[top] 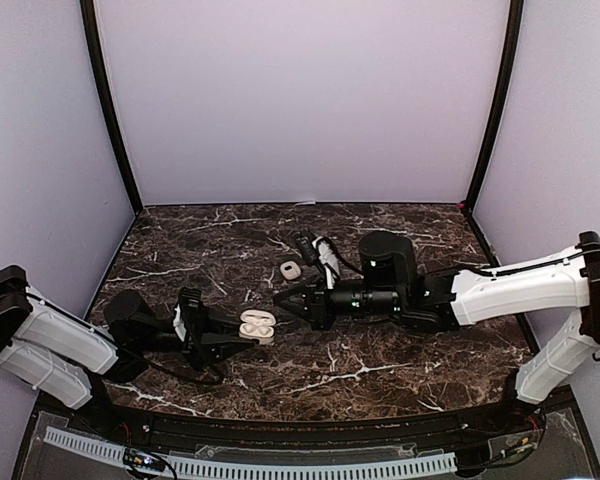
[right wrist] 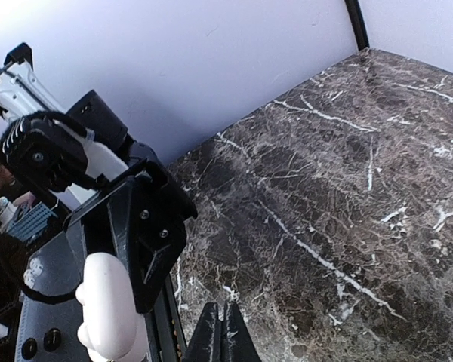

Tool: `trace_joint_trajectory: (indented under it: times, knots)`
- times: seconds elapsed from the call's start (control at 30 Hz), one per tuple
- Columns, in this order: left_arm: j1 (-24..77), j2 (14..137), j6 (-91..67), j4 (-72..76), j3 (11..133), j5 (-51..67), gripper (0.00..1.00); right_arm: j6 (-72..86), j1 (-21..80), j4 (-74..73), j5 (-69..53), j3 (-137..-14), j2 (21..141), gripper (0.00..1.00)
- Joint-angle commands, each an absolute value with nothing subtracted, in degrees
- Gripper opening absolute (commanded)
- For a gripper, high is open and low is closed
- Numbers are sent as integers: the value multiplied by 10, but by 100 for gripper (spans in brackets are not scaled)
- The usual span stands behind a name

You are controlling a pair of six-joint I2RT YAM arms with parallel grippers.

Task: Insert the wireless bluetooth earbuds into the charging case
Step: Adjust the right earbud in the right side groove of the charging case, then close the charging case with the earbuds.

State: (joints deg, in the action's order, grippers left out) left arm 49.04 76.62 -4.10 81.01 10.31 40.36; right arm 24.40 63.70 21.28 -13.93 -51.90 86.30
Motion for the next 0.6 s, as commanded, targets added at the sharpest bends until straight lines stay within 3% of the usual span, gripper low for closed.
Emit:
trace_joint_trajectory:
  times: [0.0, 0.2, 0.3, 0.5, 0.57]
  knots:
    - [493, 774, -57, 824, 115, 413, 0, 218, 636, 266, -244, -530, 887, 0]
    - [493, 806, -88, 819, 117, 365, 0, 235, 638, 364, -403, -524, 881, 0]
    - [486, 820, -112, 815, 118, 341, 0, 252, 633, 424, -408, -486, 853, 0]
    - [435, 836, -228, 797, 108, 270, 0, 247, 600, 308, -133, -422, 775, 1]
    - [388, 840, -287, 730, 124, 279, 0, 240, 593, 242, -32, -411, 750, 8]
